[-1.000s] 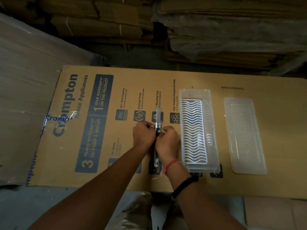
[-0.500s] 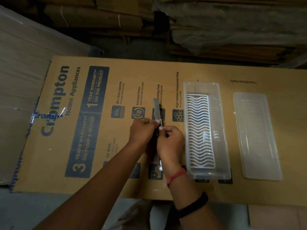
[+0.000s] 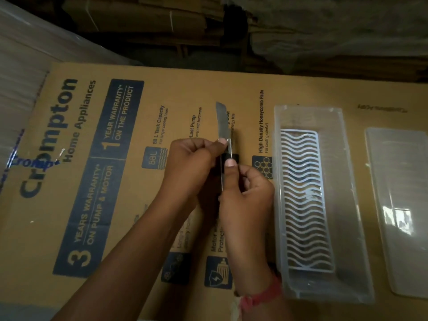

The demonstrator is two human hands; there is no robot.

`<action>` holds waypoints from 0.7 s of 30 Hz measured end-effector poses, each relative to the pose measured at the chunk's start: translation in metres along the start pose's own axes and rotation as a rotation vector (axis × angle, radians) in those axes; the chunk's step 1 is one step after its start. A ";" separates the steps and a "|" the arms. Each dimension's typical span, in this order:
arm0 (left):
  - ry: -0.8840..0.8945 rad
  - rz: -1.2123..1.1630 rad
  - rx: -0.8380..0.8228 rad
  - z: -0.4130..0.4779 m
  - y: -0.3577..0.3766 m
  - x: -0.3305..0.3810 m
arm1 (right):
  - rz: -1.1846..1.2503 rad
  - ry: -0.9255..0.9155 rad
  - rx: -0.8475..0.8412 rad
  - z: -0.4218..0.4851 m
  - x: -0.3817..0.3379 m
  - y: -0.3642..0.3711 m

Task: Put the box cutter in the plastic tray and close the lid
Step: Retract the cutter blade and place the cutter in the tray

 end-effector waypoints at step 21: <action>0.197 0.170 -0.080 -0.012 0.035 0.045 | 0.065 -0.169 -0.152 -0.008 -0.045 -0.040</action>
Point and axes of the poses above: each hand's wrist, its own z-axis towards the middle knuckle, its own y-axis out of the palm, x = y × z, the point moved 7 cm from there along z, towards the middle knuckle, and after that the axes turned 2 degrees about z, right-handed, at the moved point
